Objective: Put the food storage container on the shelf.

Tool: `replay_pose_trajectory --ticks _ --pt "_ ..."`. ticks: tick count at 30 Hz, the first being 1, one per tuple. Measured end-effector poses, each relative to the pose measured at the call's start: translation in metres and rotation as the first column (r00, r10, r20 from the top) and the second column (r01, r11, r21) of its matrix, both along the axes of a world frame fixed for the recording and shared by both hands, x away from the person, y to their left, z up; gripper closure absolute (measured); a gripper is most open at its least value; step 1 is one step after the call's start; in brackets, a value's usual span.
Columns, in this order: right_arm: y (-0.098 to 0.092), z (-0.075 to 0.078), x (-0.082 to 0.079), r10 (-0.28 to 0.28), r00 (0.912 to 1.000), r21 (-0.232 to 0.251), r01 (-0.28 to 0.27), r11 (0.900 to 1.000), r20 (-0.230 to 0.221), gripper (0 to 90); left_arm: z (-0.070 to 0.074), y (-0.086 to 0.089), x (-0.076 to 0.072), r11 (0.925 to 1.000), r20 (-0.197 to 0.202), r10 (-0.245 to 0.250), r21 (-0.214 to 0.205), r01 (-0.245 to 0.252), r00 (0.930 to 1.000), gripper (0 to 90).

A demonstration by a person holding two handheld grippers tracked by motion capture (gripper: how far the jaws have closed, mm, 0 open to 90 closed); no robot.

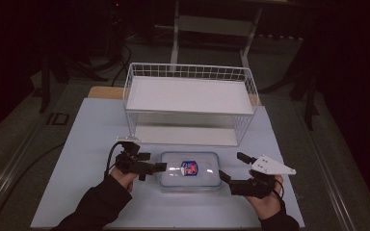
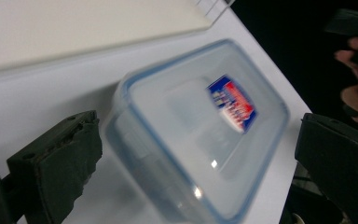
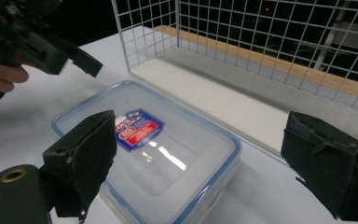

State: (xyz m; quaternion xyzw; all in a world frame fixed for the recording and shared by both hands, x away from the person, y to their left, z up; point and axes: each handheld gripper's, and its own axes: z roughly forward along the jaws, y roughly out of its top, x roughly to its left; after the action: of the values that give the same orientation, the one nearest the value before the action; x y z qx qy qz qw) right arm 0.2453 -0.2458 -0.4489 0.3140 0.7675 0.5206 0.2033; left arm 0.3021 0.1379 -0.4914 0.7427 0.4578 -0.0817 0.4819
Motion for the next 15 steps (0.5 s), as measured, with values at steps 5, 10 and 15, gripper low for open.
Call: replay_pose_trajectory --ticks 5,10,15 --pt "-0.001 -0.001 0.0 0.01 0.9999 0.015 -0.01 0.9998 -0.01 11.0 -0.019 0.001 0.006 0.9987 -0.112 -0.008 -0.051 0.002 0.9937 0.5" --pt "-0.001 -0.005 0.002 0.026 0.9987 0.003 -0.026 0.9997 -0.043 13.1 -0.032 0.002 0.014 0.9964 -0.208 -0.017 -0.085 -0.001 0.9779 1.1" --pt "-0.001 -0.007 0.004 0.027 0.9971 0.005 -0.027 0.9996 -0.071 13.4 -0.039 0.003 0.02 0.9938 -0.262 -0.041 -0.11 0.012 0.9641 15.2"
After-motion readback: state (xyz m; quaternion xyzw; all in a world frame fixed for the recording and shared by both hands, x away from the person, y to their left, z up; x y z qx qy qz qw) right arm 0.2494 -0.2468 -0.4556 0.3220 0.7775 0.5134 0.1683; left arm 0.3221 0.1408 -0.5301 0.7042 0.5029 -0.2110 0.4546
